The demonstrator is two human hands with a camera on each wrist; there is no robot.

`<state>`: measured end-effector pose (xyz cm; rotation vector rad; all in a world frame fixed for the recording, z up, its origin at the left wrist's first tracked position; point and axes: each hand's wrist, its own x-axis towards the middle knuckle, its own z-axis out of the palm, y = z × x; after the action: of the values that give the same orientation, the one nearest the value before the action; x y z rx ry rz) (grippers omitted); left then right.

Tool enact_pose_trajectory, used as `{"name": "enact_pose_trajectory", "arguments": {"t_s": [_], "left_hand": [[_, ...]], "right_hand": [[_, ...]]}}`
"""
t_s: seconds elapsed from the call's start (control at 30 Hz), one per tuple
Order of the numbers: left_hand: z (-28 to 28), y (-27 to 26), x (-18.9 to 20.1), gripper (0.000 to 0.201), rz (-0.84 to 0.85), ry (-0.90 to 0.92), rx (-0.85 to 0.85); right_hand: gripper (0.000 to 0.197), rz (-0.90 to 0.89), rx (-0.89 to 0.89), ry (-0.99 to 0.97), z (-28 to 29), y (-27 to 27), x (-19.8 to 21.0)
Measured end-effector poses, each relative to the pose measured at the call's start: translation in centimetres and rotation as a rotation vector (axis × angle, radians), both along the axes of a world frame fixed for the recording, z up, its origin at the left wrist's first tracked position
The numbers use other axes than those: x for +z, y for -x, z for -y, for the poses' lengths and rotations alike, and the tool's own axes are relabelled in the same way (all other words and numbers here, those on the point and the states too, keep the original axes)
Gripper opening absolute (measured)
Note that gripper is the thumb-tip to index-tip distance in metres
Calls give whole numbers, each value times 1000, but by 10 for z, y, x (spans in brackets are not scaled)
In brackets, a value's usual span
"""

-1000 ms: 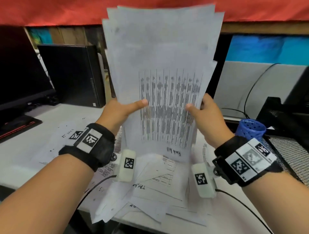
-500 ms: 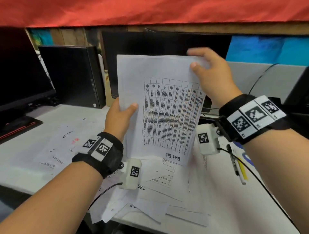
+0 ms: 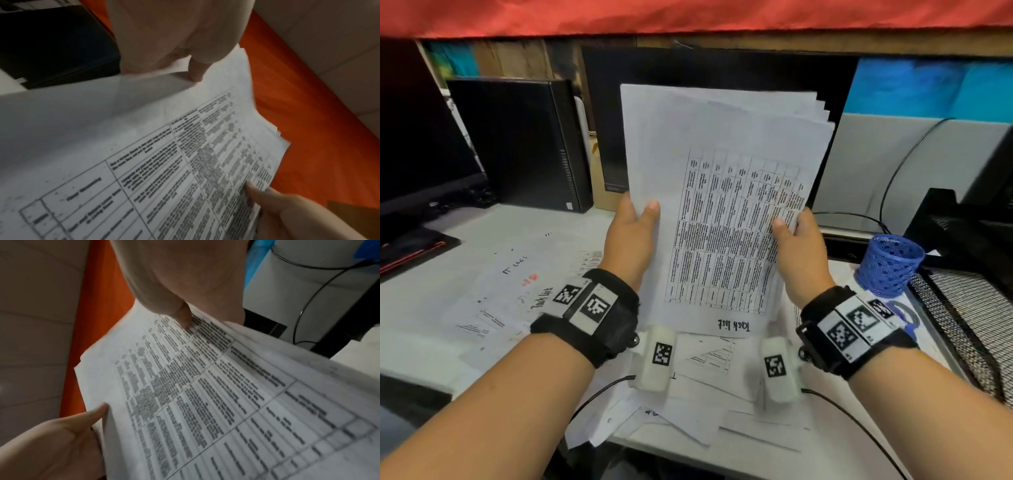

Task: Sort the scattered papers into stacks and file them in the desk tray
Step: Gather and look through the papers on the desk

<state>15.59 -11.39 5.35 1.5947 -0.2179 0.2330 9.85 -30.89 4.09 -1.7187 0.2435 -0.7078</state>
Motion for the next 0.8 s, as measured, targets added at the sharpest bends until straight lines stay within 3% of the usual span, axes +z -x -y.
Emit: {"name": "enact_pose_trajectory", "arguments": {"t_s": [0.23, 0.33, 0.47, 0.67, 0.8], "left_hand": [[11, 19, 16, 31, 210, -61, 67], [10, 20, 4, 36, 165, -88, 58], [14, 17, -17, 25, 32, -100, 80], [20, 15, -36, 19, -84, -124, 113], [18, 15, -32, 25, -45, -128, 148]], "right_hand": [[34, 167, -28, 77, -15, 7, 15], [37, 35, -6, 85, -15, 12, 5], [28, -83, 2, 36, -12, 8, -13], [38, -117, 21, -34, -8, 1, -27], [27, -138, -11, -31, 2, 7, -23]]}}
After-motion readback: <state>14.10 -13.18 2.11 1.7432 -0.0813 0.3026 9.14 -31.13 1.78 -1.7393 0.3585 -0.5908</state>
